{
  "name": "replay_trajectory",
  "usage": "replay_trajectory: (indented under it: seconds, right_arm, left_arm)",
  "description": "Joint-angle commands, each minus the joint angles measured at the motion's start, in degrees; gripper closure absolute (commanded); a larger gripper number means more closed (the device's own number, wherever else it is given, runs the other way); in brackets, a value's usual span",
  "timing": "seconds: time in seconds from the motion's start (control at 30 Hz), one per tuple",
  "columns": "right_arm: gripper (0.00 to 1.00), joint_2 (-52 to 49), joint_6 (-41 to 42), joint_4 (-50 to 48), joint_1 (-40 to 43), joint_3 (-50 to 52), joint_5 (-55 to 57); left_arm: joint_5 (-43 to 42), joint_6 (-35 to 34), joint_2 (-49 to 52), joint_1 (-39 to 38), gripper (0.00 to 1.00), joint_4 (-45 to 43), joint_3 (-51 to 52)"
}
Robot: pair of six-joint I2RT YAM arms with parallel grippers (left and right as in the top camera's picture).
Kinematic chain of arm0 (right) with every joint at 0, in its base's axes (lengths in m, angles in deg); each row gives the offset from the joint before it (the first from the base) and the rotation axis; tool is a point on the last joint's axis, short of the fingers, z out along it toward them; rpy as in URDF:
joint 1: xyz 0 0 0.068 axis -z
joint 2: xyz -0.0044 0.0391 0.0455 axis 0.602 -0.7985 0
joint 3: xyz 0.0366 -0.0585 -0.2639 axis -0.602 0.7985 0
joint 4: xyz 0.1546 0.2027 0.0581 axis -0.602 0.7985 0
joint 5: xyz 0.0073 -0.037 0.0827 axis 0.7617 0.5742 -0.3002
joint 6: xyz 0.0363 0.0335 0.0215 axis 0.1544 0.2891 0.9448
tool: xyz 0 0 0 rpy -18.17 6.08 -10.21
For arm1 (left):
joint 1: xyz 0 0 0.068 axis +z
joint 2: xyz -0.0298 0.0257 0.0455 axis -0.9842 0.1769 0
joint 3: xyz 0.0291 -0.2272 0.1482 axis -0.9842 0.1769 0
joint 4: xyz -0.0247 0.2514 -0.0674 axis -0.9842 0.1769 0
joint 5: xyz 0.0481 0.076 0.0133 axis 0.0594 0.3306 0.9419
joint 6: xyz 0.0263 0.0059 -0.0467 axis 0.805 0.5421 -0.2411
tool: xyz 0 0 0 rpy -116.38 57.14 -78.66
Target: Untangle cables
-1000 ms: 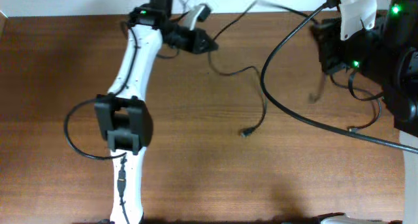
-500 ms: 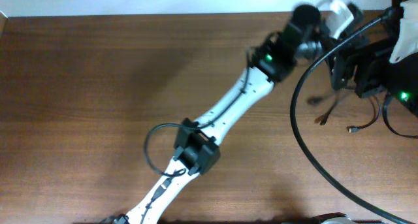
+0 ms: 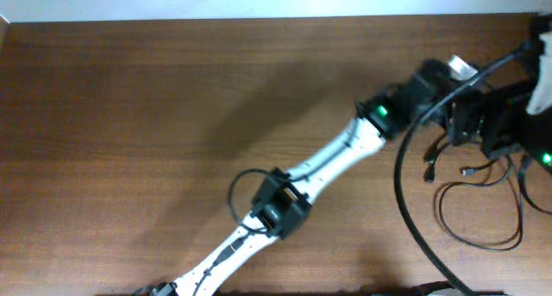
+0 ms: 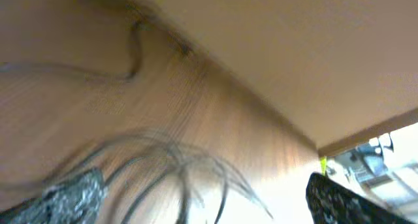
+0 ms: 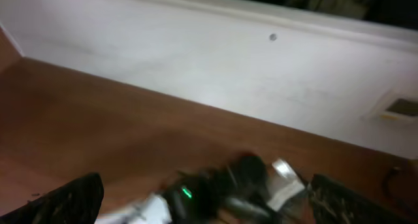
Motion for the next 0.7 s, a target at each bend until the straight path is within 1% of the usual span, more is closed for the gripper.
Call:
replay_trajectory:
  seconds: [0.0, 0.03, 0.07, 0.1, 0.17, 0.23, 0.27, 0.3, 0.33, 0.37, 0.4, 0.43, 0.47, 0.5, 0.53, 0.57, 0.6, 0.63, 0.67]
  right_arm:
    - [0.01, -2.82, 1.01, -1.25, 0.37, 0.02, 5.46]
    - [0.01, -5.14, 3.69, -2.45, 0.37, 0.02, 5.62]
    - [0.01, -7.98, 9.49, -3.37, 0.37, 0.02, 6.71]
    - [0.01, -11.91, 22.40, -2.93, 0.37, 0.24, 15.69]
    - [0.01, -18.62, 42.56, 3.08, 0.44, 0.24, 33.33]
    - [0.01, -25.81, 57.99, 9.01, 0.50, 0.24, 42.23]
    - [0.01, -28.72, 63.60, 9.77, 0.92, 0.48, 43.47]
    - [0.01, -29.90, 63.14, 8.41, 1.44, 0.50, 42.84]
    - [0.00, -29.88, 57.53, 4.94, 1.53, 0.46, 42.84]
    - [0.00, -28.50, 44.11, -2.49, 0.90, -0.11, 42.51]
    - [0.00, -26.01, 21.35, -14.01, -0.66, -1.75, 38.03]
    - [0.01, -24.22, 9.44, -20.70, -1.73, -2.97, 34.05]
    - [0.01, -22.86, 1.22, -24.83, -2.29, -4.04, 29.07]
    - [0.02, -21.53, -7.74, -26.47, -2.32, -4.98, 20.20]
    - [0.01, -20.00, -14.93, -24.83, -2.19, -5.07, 11.54]
    - [0.01, -18.84, -14.78, -22.56, -1.33, -4.98, 8.55]
    - [0.01, -15.96, -14.64, -20.68, 0.59, -2.67, 4.92]
    - [0.01, -12.02, -13.79, -22.16, 3.37, 2.82, 1.49]
    - [0.01, -6.01, -9.94, -28.20, 7.72, 14.16, -1.81]
  left_arm:
    - [-2.34, 11.26, -9.73, 9.62, 0.01, 17.20, -8.83]
    - [0.33, 14.86, -13.66, 12.48, 0.01, 25.49, -11.52]
    - [2.75, 17.68, -17.38, 14.60, 0.01, 31.04, -12.44]
    - [7.91, 20.76, -22.45, 17.11, 0.01, 37.48, -12.46]
    - [14.34, 23.15, -27.54, 19.69, 0.01, 42.88, -12.46]
    - [19.12, 24.39, -31.54, 21.29, 0.01, 45.81, -12.46]
    - [20.79, 26.34, -33.31, 21.90, 0.01, 46.93, -12.46]
    - [21.75, 26.77, -34.36, 22.34, 0.01, 47.56, -12.46]
    - [21.84, 27.39, -35.04, 22.53, 0.01, 47.80, -12.46]
    - [21.86, 28.11, -35.82, 22.69, 0.01, 47.74, -12.46]
    - [21.86, 29.07, -36.17, 22.69, 0.01, 47.54, -12.46]
    - [21.88, 29.09, -36.22, 22.69, 0.01, 47.63, -12.46]
    - [21.90, 29.09, -36.22, 22.69, 0.01, 47.93, -12.44]
    - [23.32, 29.09, -36.22, 22.69, 0.01, 48.43, -12.44]
    - [24.41, 29.09, -36.22, 22.69, 0.01, 48.89, -12.46]
    - [25.20, 29.07, -36.22, 22.69, 0.01, 49.16, -12.46]
    - [26.45, 29.09, -36.22, 22.69, 0.01, 49.90, -12.46]
    - [26.84, 29.09, -36.22, 22.75, 0.01, 50.27, -12.46]
    - [26.84, 29.09, -36.22, 22.80, 0.01, 50.80, -12.46]
